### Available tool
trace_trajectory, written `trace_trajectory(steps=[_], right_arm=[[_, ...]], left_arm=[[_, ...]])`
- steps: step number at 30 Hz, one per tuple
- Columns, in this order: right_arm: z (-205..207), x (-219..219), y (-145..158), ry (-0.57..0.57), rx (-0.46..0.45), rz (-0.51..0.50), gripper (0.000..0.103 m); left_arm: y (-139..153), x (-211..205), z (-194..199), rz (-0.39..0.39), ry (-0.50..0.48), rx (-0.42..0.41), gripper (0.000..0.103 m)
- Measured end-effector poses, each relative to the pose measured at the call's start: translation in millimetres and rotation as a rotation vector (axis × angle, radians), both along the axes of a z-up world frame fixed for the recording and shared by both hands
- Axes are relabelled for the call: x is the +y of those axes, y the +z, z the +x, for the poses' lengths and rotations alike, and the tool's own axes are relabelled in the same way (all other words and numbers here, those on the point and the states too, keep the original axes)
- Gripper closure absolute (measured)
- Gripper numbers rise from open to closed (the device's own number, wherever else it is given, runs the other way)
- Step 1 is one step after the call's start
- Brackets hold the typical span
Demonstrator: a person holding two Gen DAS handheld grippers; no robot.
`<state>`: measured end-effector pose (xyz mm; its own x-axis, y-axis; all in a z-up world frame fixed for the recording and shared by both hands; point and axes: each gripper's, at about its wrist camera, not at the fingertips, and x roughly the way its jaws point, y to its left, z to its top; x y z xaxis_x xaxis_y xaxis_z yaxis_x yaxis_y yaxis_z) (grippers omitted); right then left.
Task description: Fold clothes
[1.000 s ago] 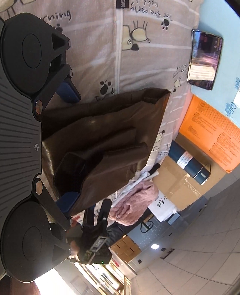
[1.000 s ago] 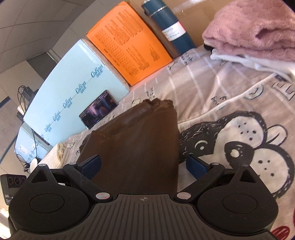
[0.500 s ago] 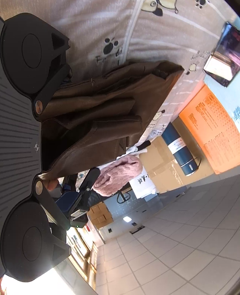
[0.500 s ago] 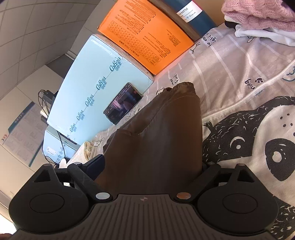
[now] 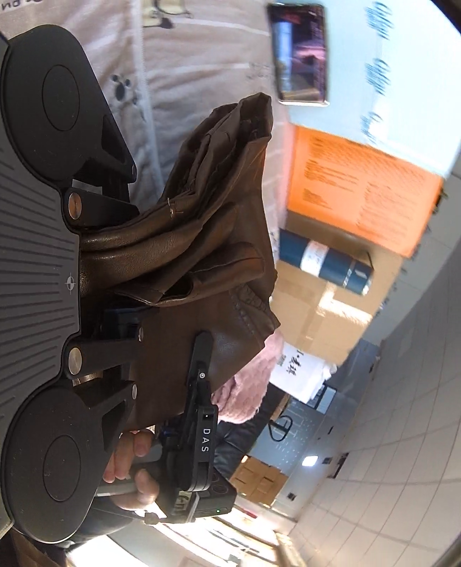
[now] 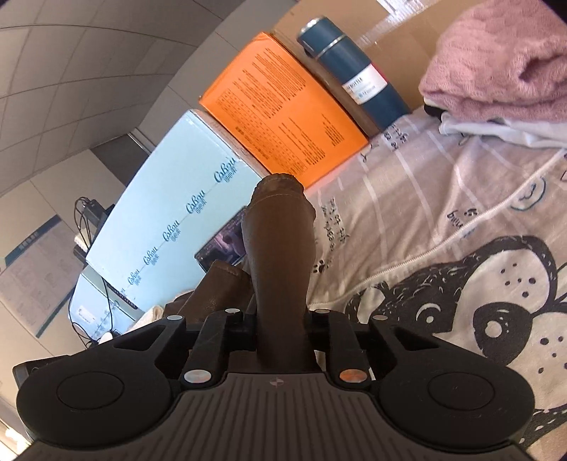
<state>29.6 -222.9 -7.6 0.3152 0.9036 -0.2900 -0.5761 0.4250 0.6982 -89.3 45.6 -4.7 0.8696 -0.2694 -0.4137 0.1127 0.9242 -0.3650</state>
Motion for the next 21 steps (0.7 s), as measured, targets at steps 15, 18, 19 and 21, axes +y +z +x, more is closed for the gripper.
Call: trace_trajectory(steps=[15,18,19,21], right_arm=[[13,-83,43,-0.245,-0.173,0.196,0.088],[28,-97,58,-0.348,-0.207,0.265,0.088],[33,-100,64,-0.386,-0.226,0.284,0.088],[40,-103,73,-0.470,-0.283,0.307,0.088]], left_arm=[[65,-76,67,0.241,-0.073,-0.242,0.081],[82,-89,93,0.254,-0.069,-0.330,0.082],[87,-92,102,0.244,-0.061,-0.356,0.082],[95,-97,121,0.203,-0.054,-0.401,0.082]])
